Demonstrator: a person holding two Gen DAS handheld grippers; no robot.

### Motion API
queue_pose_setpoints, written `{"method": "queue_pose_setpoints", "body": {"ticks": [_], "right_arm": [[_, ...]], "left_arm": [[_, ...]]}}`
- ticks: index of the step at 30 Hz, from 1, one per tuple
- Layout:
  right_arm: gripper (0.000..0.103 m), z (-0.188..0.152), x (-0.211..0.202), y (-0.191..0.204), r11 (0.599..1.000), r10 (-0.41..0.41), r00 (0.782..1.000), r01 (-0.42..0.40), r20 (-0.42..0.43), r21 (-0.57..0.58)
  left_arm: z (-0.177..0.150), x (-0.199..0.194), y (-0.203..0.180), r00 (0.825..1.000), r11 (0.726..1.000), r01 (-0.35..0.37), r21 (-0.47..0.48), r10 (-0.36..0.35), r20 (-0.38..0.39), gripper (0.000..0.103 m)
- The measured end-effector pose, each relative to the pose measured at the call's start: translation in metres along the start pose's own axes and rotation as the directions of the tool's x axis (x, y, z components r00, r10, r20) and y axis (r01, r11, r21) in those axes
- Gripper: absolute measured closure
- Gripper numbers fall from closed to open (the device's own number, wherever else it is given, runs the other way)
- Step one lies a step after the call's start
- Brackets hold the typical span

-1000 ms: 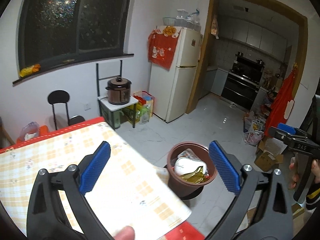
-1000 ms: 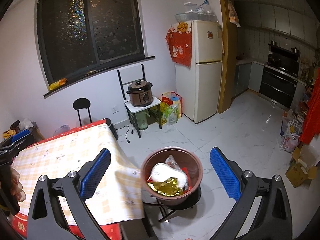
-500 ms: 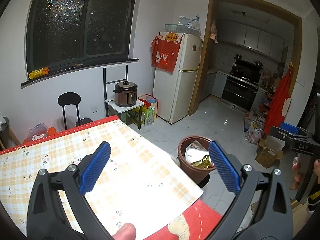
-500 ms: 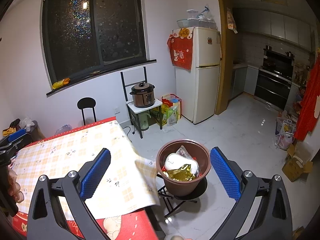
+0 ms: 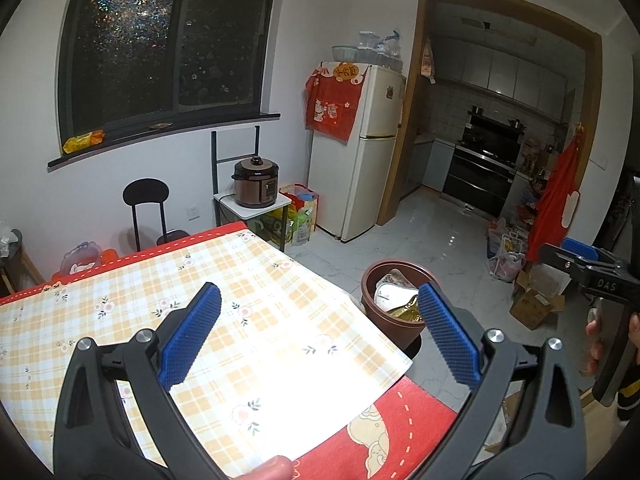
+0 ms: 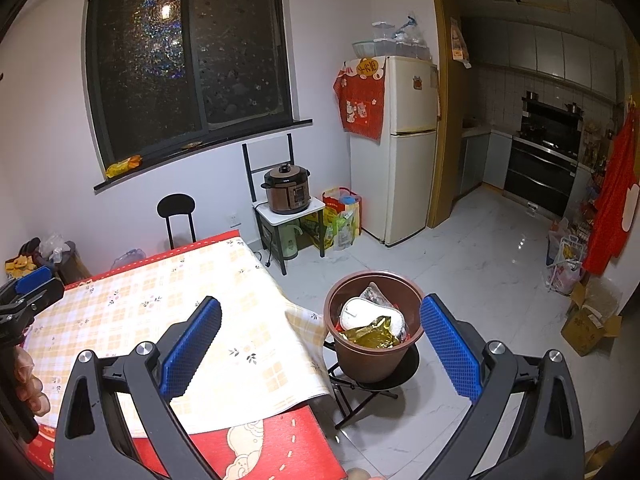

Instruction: Collect trash

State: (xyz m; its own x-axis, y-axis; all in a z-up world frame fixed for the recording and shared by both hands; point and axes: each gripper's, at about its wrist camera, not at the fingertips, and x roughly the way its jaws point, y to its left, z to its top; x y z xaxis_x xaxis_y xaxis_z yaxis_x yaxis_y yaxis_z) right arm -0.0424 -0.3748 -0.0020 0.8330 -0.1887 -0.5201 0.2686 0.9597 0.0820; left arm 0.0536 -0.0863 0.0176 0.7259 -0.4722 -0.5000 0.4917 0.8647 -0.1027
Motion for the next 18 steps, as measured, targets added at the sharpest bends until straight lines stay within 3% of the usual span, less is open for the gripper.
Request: {"method": "queue_pose_setpoints", "body": {"ticks": [18], "right_arm": [[0.005,0.005,0.004,0.012,1.0,0.009,1.0,-0.009,-0.017,-0.023]], "left_arm": [[0.007,-0.004,0.006,0.999,0.999,-0.036,-0.013,0.036,0.016,0.006]]}}
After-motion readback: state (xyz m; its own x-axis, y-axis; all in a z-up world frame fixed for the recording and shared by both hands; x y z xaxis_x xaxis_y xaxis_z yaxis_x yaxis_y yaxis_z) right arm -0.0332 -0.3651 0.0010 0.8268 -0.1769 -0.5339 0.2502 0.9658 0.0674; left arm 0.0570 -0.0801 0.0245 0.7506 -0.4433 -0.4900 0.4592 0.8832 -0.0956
